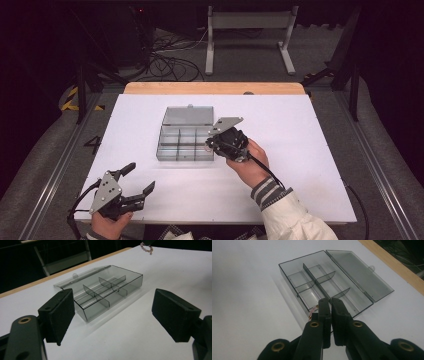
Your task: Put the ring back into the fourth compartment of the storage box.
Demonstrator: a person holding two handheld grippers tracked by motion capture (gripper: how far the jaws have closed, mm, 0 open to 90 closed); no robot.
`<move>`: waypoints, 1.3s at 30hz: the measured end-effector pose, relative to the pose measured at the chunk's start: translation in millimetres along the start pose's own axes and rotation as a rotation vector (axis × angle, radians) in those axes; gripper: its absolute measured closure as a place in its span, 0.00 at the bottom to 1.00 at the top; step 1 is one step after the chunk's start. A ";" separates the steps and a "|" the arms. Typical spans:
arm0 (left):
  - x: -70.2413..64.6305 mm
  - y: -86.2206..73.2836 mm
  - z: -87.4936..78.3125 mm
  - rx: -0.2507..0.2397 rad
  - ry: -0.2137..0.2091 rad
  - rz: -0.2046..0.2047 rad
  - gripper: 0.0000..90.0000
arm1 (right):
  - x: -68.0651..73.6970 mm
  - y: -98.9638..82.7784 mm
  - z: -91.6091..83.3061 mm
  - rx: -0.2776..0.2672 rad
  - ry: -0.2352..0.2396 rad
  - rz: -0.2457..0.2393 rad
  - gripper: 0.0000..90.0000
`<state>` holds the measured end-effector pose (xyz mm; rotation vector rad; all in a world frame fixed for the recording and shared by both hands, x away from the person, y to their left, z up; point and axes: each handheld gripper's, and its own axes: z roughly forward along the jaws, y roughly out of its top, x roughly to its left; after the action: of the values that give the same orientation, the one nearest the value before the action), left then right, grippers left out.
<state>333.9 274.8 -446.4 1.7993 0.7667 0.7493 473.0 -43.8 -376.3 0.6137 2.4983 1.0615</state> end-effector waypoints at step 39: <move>-1.6 -3.1 -9.4 0.002 0.020 -0.012 0.21 | 19.4 37.9 92.2 0.029 0.061 0.014 0.97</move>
<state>325.1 279.6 -446.6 1.7901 0.7910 0.7606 510.2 43.9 -411.5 0.6174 2.5700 1.0661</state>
